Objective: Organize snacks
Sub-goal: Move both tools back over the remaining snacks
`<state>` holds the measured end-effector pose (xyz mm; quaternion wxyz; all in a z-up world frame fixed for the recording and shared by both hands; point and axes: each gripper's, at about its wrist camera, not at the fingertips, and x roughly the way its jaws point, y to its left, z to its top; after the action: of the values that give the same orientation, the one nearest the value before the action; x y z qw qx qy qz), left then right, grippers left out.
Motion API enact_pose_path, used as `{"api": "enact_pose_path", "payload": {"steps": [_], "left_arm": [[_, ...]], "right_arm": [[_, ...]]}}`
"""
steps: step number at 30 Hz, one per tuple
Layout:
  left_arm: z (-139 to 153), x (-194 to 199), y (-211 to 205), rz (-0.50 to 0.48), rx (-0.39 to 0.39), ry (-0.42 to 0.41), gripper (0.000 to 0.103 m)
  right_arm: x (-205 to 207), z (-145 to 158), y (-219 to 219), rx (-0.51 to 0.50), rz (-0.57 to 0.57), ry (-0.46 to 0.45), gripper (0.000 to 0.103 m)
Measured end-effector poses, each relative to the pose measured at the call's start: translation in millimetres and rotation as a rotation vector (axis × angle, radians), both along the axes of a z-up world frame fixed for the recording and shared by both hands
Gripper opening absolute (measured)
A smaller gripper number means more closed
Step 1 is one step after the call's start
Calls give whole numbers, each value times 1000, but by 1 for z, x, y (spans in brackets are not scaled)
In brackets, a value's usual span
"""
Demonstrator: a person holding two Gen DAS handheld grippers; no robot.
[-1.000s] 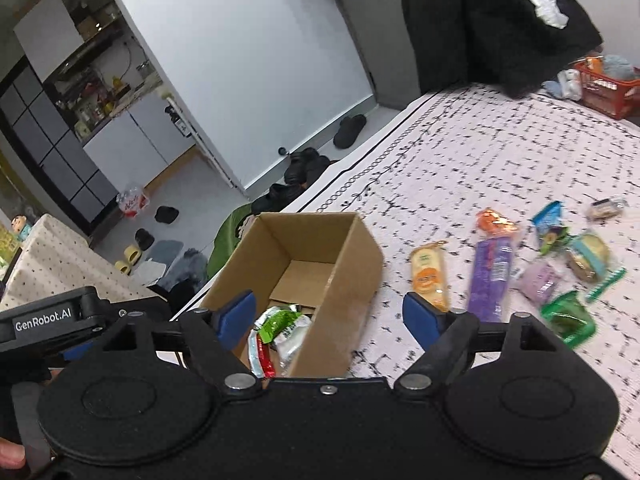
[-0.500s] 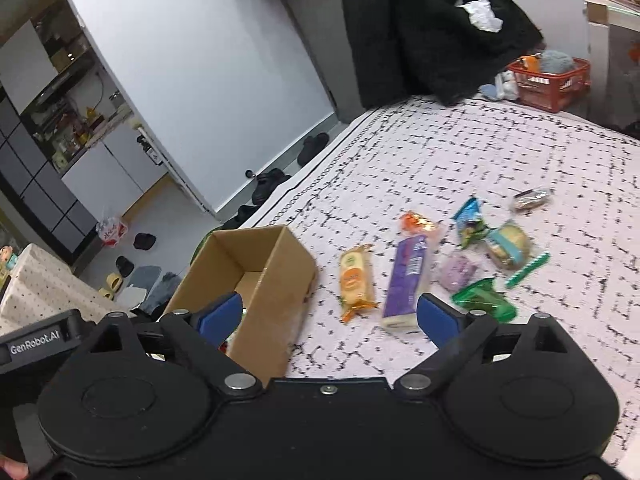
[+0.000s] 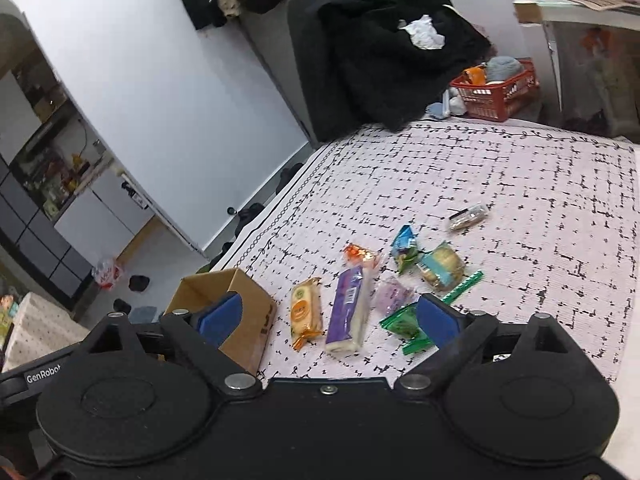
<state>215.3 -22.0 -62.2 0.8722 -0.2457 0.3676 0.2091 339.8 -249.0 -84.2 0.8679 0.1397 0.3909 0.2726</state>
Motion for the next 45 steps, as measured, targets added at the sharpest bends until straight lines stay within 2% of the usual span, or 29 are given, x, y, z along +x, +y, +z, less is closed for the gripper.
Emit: {"api": "enact_pose_path", "payload": {"steps": [9,21,31,35,41,43,45], "left_arm": [[-9,23,-22,-36,14,-7,102],[-47,68,-24,-110,-36,0,92],[-86,116,-22,-189,-73,45,81],[-99,133,-24,-257,-57,56,79],[-123,146,-12,-247,-147,49,67],[-132,148,-12,-257,-133,55,66],[-141,151,-8,-250,-162,71,63]], "right_arm": [[8,-11,-16,19,-12,19,94],[25,-39,-19,-49,-19,78,74],[43,-66,-7,-124,-33,145,60],[46,-75,2,-154,-21,152,59],[53,-88,18,-216,-10,161,58],[57,-94,24,-238,-8,172,58],[60,-99,30,-263,-6,177,58]]}}
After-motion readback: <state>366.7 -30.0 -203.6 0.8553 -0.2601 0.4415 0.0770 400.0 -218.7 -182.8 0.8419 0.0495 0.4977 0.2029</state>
